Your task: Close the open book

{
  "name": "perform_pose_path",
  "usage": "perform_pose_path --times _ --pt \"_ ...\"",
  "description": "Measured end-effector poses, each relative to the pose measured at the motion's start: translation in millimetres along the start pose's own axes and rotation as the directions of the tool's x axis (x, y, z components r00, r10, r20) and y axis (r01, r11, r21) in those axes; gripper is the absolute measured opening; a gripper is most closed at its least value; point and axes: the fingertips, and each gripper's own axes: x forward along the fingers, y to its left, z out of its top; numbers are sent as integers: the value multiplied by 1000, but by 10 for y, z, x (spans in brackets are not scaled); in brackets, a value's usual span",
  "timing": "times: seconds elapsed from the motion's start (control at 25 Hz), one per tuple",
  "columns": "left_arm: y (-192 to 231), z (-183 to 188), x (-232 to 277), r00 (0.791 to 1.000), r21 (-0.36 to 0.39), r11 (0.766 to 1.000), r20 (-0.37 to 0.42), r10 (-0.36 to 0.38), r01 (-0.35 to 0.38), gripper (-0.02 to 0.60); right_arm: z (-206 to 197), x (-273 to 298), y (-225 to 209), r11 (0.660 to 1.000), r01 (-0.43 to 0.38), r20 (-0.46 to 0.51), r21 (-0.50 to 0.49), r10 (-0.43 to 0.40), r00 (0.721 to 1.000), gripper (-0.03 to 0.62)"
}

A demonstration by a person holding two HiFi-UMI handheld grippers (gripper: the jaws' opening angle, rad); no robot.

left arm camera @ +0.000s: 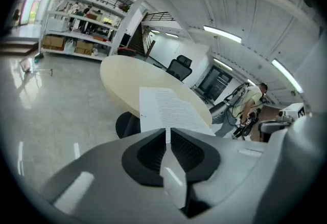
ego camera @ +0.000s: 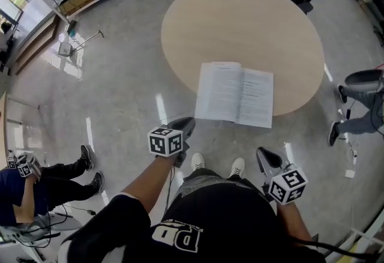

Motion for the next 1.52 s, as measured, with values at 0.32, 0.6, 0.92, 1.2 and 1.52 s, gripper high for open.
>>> perform_pose_path --times 0.32,0.6,0.92,1.2,1.52 --pt "515 -180 373 998 -163 984 5 -66 66 119 -23 -20 113 998 55 -13 -13 -55 998 8" --pt "609 -279 585 973 -535 813 102 -207 229 158 -56 -75 91 996 91 -18 0 -91 996 8" --pt "678 -446 641 962 -704 656 178 -208 272 119 5 -53 83 996 84 -19 -12 -84 996 8" --pt "529 -311 503 931 -691 625 257 -258 364 15 26 8 14 998 59 -11 -25 -59 998 8" --pt "171 97 241 901 -548 716 300 -315 433 9 119 8 18 999 22 9 -45 -21 1000 8"
